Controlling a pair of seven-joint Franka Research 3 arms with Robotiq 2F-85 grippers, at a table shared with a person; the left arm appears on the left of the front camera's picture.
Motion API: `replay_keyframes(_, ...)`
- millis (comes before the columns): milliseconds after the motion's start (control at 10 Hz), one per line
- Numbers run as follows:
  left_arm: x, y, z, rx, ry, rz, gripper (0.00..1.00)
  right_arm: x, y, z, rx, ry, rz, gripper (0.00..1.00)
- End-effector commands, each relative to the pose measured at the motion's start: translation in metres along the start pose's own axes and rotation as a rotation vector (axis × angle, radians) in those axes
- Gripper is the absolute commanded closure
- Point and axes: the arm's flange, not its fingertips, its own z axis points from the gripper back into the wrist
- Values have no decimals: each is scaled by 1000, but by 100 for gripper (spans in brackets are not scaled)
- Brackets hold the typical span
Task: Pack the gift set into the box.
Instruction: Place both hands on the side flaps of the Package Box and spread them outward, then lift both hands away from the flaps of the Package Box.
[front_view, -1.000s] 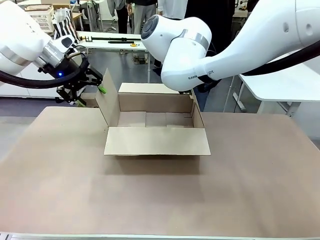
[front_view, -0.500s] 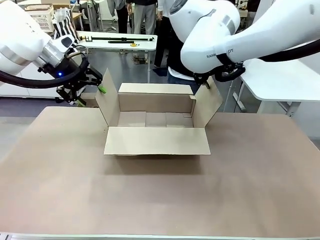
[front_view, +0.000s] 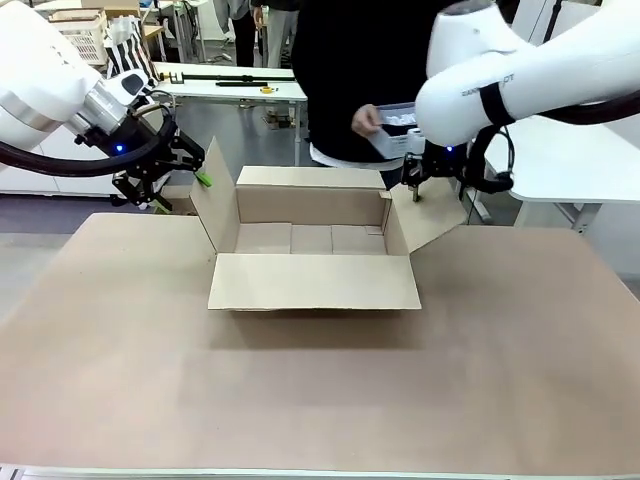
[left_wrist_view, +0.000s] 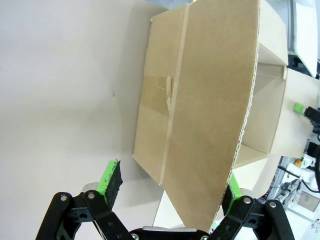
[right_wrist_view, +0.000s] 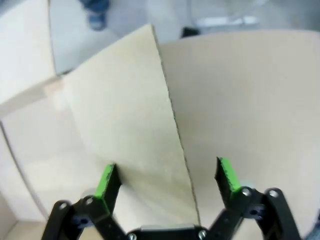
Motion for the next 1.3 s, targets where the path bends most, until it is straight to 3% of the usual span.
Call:
replay_keyframes(0,0,-1,2,20,-2,10,0,-8,-40,-10,245,67,-47,0)
replay_keyframes(100,0,-1,2,20,-2,10,0,0,0,0,0,0,0,0)
replay_keyframes(1200,0,-1,2,20,-2,10,0,0,0,0,0,0,0,0)
